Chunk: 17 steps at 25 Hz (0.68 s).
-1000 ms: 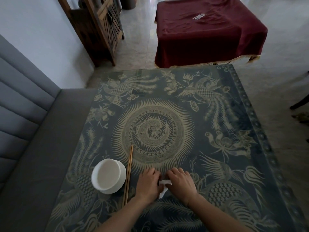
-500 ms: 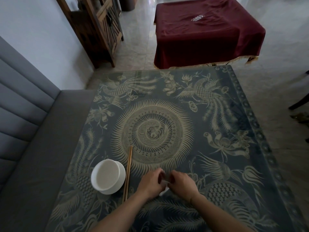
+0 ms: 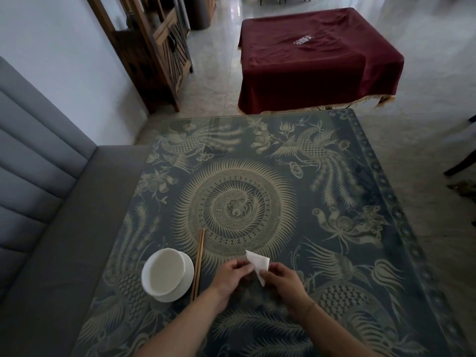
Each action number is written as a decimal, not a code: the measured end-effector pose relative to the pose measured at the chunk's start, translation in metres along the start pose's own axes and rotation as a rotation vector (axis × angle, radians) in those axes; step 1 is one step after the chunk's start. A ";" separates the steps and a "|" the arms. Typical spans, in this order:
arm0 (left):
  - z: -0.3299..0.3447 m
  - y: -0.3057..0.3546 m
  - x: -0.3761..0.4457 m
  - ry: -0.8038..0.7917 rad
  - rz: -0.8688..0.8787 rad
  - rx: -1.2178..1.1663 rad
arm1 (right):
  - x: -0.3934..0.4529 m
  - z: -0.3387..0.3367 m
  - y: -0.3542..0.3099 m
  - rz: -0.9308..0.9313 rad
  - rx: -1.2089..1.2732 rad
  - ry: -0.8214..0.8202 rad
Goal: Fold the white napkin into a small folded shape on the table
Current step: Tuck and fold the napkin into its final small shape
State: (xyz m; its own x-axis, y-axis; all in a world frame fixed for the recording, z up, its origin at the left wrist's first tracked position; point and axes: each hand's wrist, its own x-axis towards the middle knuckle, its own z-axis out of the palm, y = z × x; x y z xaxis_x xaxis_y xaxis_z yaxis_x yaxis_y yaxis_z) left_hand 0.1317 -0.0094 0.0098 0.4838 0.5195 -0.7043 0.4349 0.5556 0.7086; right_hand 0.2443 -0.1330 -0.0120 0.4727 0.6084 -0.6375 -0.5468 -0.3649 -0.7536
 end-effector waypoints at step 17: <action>-0.060 -0.012 -0.007 0.106 0.079 0.384 | 0.004 0.044 0.000 -0.140 -0.669 0.036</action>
State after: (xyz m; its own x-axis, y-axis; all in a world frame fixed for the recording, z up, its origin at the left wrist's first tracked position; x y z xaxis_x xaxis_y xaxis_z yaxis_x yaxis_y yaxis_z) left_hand 0.0775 0.0199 0.0036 0.4548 0.6265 -0.6329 0.6610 0.2387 0.7114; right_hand 0.2157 -0.0998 -0.0080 0.5373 0.6618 -0.5229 0.0602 -0.6484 -0.7589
